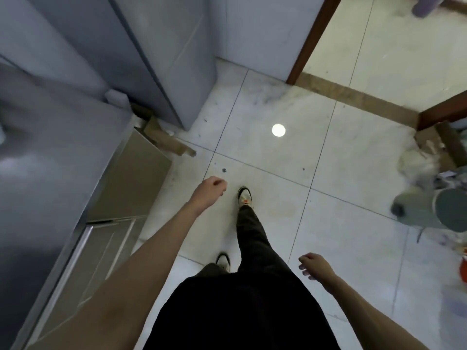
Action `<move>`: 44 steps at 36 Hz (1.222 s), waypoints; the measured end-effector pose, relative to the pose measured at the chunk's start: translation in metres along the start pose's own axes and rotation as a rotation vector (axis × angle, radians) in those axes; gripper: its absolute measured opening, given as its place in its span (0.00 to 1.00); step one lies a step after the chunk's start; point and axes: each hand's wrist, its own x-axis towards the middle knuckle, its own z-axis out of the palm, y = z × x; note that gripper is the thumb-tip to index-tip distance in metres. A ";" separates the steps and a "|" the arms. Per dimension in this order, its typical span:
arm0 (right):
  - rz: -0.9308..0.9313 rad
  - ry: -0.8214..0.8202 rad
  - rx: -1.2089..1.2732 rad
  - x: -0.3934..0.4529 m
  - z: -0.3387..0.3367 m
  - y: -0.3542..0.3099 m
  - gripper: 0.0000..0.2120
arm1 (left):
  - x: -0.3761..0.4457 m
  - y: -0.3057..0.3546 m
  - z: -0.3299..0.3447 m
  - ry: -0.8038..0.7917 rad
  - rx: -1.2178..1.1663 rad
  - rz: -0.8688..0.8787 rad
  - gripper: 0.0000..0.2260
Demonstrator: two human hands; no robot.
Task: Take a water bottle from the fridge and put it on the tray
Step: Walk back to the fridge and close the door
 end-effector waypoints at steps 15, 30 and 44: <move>-0.367 -0.008 -0.027 0.066 -0.180 -0.406 0.11 | 0.108 0.058 -0.123 0.069 -0.097 -0.444 0.07; -0.475 0.090 0.163 0.101 -0.312 -0.620 0.09 | 0.296 0.400 -0.189 0.239 0.226 0.288 0.15; -1.441 1.094 0.293 -0.038 -0.539 -0.737 0.13 | 0.320 0.662 -0.128 0.655 0.906 0.916 0.16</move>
